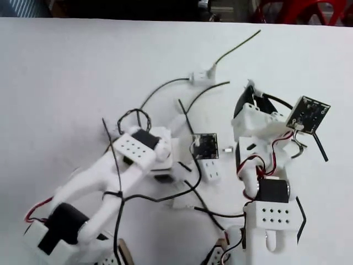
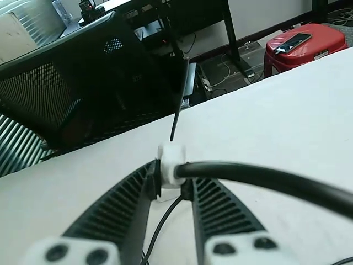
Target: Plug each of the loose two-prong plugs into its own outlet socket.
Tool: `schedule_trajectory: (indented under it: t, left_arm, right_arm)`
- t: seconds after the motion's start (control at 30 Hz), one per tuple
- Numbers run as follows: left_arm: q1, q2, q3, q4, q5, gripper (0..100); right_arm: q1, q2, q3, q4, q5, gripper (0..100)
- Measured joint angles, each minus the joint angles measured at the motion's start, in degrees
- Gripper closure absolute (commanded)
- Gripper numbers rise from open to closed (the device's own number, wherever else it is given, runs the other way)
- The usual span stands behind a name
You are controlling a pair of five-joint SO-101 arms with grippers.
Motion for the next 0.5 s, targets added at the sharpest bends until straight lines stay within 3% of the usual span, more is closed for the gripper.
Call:
schedule_trajectory:
  t: [0.17, 0.33, 0.5]
  left_arm:
    - [0.0, 3.4, 0.0, -5.7, 3.3, 72]
    - [0.5, 4.8, -0.1, -6.7, 4.0, 84]
    - [-0.6, 5.2, -0.8, -7.5, 4.1, 78]
  right_arm:
    - [0.0, 0.0, 0.0, 0.0, 0.0, 98.1]
    - [0.0, 0.0, 0.0, 0.0, 0.0, 98.1]
    - [0.0, 0.0, 0.0, 0.0, 0.0, 98.1]
